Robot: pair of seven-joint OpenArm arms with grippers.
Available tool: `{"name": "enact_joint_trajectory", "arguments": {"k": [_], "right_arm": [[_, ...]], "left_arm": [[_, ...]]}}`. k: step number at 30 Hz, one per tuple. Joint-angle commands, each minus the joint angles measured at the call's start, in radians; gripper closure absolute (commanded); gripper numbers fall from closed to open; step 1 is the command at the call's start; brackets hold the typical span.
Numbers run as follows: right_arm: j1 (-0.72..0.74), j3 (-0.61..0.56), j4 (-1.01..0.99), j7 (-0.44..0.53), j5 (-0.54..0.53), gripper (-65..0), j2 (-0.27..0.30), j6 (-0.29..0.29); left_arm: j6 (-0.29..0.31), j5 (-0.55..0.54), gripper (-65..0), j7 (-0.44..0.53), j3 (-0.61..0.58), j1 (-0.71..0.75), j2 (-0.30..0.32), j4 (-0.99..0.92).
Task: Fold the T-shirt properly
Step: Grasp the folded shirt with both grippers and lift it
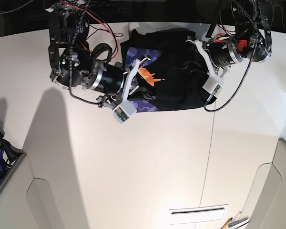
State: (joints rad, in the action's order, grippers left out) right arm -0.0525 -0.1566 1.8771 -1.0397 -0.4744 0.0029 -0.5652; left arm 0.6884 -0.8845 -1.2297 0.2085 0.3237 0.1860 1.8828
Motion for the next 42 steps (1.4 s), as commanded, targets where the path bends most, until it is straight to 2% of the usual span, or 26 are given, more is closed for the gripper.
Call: {"name": "enact_joint_trajectory", "arguments": {"k": [1,7,13,17,19,24,31,33,37,42], "right_arm": [[0.013,-0.018,-0.003,0.03,-0.019,0.0,-0.003,-0.006],[0.013,-0.08,-0.117,0.006,-0.02,0.0,-0.003,-0.008],[0.013,-0.095,-0.124,0.003,-0.088,0.0,0.0,-0.045],[0.013,-0.135,-0.125,0.003,-0.09,0.0,0.0,-0.052],[0.013,-0.161,-0.134,0.004,-0.061,0.0,0.0,-0.047],[0.013,-0.161,-0.224,0.051,0.092,0.0,0.0,-0.016],[0.013,-0.106,-0.398,0.075,0.107,0.0,0.0,-0.006],[0.013,-0.083,-0.41,0.076,0.108,0.0,0.0,0.042],[0.013,0.017,-0.395,0.117,0.108,0.0,-0.002,0.204],[0.013,0.232,-0.339,0.139,0.108,0.0,-0.006,0.312]], "left_arm": [[0.002,-0.02,-16.4,0.014,0.0,-0.002,0.008,-0.005],[0.003,-0.02,-16.4,0.045,0.0,-0.006,0.011,-0.038],[0.003,-0.021,-16.4,0.056,0.0,-0.011,0.011,-0.038],[0.003,-0.021,-16.4,0.063,0.0,-0.011,0.011,-0.038],[0.003,-0.02,-16.4,0.063,0.0,-0.011,0.011,-0.038],[0.003,-0.013,-16.4,0.063,0.034,-0.026,0.011,-0.032],[0.003,-0.032,-16.4,0.063,0.183,-0.027,0.012,0.059],[0.003,-0.052,-16.4,0.063,0.219,-0.027,0.015,0.076],[0.004,-0.062,-16.4,0.063,0.271,-0.027,0.017,0.079],[0.004,-0.062,-16.4,0.063,0.283,-0.027,0.017,0.079]]}}
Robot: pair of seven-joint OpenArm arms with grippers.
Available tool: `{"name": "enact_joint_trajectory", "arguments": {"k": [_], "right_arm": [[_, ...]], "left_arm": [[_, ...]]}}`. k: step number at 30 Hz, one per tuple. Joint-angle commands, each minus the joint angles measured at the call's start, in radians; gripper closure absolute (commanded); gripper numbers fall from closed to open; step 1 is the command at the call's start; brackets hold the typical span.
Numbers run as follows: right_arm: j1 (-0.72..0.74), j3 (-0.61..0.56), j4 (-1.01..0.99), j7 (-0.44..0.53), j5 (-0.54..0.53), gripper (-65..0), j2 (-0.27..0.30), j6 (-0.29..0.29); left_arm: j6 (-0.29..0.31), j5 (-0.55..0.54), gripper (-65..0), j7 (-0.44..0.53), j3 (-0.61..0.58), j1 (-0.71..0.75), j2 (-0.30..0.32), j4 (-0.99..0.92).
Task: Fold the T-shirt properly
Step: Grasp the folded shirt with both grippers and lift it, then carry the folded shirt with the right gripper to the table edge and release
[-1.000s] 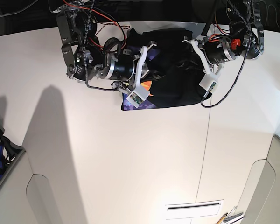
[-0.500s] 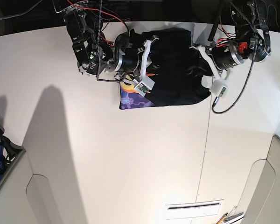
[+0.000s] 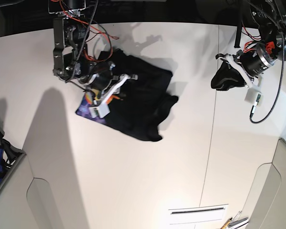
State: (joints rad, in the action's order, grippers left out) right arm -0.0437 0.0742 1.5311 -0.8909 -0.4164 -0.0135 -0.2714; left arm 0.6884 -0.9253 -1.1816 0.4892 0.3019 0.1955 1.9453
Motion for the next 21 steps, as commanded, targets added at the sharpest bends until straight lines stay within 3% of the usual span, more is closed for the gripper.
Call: {"name": "enact_joint_trajectory", "arguments": {"k": [1,5,9,12,18,21], "right_arm": [[0.004,0.05,0.019,0.002,0.05,0.0,0.01,0.048],[0.005,0.253,0.06,0.077,0.05,0.0,0.004,0.14],[0.008,0.453,0.076,0.166,0.012,0.0,-0.023,0.176],[0.036,0.583,0.076,0.169,-0.007,0.0,-0.041,0.192],[0.12,0.735,0.076,0.177,0.034,0.0,-0.045,0.287],[0.157,0.755,0.076,0.173,0.035,0.0,-0.045,0.291]], "left_arm": [[0.004,-0.021,-16.4,0.015,0.002,-0.005,0.007,0.017],[0.004,-0.03,-16.4,0.015,0.002,-0.006,0.008,0.017],[0.005,-0.051,-16.4,0.019,0.002,-0.006,0.008,0.017],[0.005,-0.051,-16.4,0.019,0.002,-0.009,0.008,0.017],[0.005,-0.051,-16.4,0.019,0.002,-0.019,0.008,0.017],[0.005,-0.051,-16.4,0.019,0.002,-0.019,0.019,0.017]]}}
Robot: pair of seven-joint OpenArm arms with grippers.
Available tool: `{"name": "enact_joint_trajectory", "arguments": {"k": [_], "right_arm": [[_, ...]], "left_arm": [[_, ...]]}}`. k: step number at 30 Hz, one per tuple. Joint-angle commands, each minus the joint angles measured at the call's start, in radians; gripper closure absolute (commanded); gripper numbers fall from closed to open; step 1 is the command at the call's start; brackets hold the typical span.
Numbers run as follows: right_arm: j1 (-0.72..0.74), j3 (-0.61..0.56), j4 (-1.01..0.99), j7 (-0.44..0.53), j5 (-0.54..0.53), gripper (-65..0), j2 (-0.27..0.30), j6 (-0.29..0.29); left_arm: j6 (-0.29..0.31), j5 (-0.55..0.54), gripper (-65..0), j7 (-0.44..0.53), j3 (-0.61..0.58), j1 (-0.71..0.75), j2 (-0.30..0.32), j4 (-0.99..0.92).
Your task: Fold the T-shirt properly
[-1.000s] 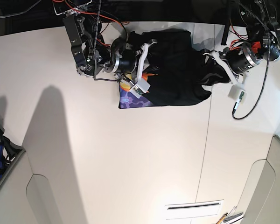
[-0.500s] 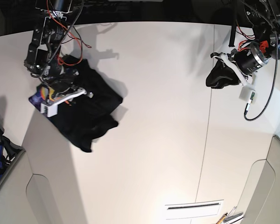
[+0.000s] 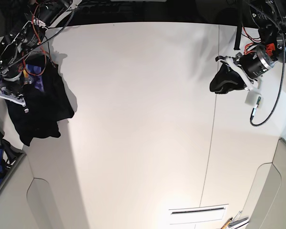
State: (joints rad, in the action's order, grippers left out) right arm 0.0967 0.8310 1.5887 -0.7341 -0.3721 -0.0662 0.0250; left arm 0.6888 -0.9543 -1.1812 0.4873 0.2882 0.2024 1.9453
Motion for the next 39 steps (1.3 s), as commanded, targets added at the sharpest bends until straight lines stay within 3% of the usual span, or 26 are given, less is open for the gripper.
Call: {"name": "enact_joint_trajectory", "arguments": {"k": [1,6,9,14,17,20,24,27,39], "right_arm": [[0.026,-0.002,0.018,0.015,-0.01,0.0,0.008,-0.006],[0.083,-0.002,0.031,0.009,-0.01,0.0,0.008,-0.013],[0.118,-0.003,0.071,0.002,-0.031,0.0,0.008,-0.064],[0.129,-0.024,0.233,-0.141,-0.176,0.0,0.008,-0.301],[0.079,-0.044,0.366,-0.246,-0.297,0.0,0.014,-0.465],[-0.06,-0.089,0.507,-0.267,-0.377,0.0,0.037,-0.552],[-0.281,-0.135,0.673,-0.296,-0.396,0.0,0.087,-0.566],[-0.448,-0.139,0.745,-0.296,-0.395,0.0,0.141,-0.568],[-0.984,-0.141,0.692,-0.342,-0.409,0.0,0.395,-0.568]], "left_arm": [[0.004,-0.023,-16.4,0.019,0.004,-0.006,0.017,0.017],[0.004,-0.021,-16.4,0.026,0.004,-0.005,0.019,0.017],[0.004,-0.021,-16.4,0.026,0.004,-0.005,0.019,0.017],[0.009,-0.03,-16.3,0.031,0.004,-0.006,0.02,0.017],[0.009,-0.086,-9.9,0.024,0.004,-0.005,0.02,0.017],[0.009,-0.173,-7.0,-0.019,0.004,-0.005,0.02,0.017],[0.009,-0.249,-4.1,-0.09,0.004,0.002,0.031,0.017],[0.009,-0.288,-1.0,-0.127,0.016,0.036,0.072,0.017],[0.009,-0.343,0.0,-0.215,0.282,0.414,0.216,0.016]]}}
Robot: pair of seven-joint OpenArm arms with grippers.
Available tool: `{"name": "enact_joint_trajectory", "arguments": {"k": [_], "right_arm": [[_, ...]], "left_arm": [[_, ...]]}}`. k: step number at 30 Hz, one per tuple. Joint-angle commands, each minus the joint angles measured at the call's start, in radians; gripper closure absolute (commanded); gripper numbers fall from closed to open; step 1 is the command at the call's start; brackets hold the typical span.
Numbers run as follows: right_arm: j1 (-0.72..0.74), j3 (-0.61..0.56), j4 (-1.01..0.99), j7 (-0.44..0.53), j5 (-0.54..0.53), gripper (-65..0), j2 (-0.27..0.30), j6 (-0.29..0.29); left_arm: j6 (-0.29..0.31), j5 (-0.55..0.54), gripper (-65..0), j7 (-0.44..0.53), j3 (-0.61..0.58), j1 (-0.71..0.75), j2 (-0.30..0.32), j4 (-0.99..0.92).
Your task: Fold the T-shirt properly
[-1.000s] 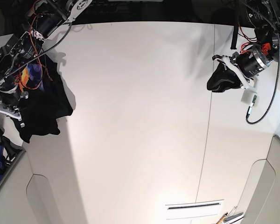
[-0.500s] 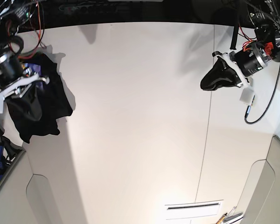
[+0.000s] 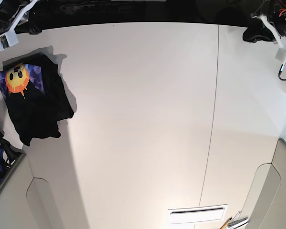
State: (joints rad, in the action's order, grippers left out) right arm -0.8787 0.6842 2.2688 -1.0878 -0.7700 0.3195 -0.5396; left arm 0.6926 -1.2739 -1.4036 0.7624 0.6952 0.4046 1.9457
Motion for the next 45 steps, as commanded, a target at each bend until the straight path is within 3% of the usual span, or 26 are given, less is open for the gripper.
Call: {"name": "enact_joint_trajectory", "arguments": {"k": [1,6,10,13,17,22,27,31,37,45], "right_arm": [[-0.041,0.004,-0.007,0.003,-0.025,0.0,0.028,-0.003],[-0.194,-0.056,-0.146,-0.035,-0.111,0.0,0.108,-0.007],[-0.267,-0.2,-0.305,-0.022,-0.12,0.0,0.172,-0.008],[-0.253,-0.34,-0.46,0.098,-0.098,0.0,0.204,-0.008],[-0.155,-0.545,-0.703,0.341,0.052,0.0,0.229,-0.019],[0.07,-0.791,-1.018,0.465,0.162,0.0,0.226,-0.018],[0.291,-0.981,-1.272,0.573,0.254,0.0,0.182,-0.017],[0.427,-1.059,-1.384,0.657,0.313,0.0,0.127,0.005],[0.559,-1.072,-1.449,0.715,0.353,0.0,0.027,0.138],[0.643,-1.072,-1.471,0.744,0.443,0.0,-0.092,0.349]], "left_arm": [[0.006,-0.024,0.0,0.007,0.025,0.048,0.023,0.016],[0.006,-0.003,0.0,0.007,0.064,0.267,0.055,0.008],[0.006,0.017,0.0,0.007,0.063,0.406,0.064,-0.057],[0.006,0.016,0.0,0.028,0.057,0.45,0.064,-0.144],[0.006,0.023,0.0,0.192,-0.002,0.443,0.064,-0.3],[0.006,0.116,0.0,0.311,-0.174,0.34,0.064,-0.518],[0.006,0.229,0.0,0.51,-0.386,0.214,0.061,-0.707],[0.006,0.397,0.0,0.699,-0.535,0.093,0.042,-0.83],[0.006,0.745,0.0,0.99,-0.677,-0.111,-0.032,-1.009],[0.006,1.014,0.0,1.069,-0.745,-0.298,-0.132,-1.152]]}}
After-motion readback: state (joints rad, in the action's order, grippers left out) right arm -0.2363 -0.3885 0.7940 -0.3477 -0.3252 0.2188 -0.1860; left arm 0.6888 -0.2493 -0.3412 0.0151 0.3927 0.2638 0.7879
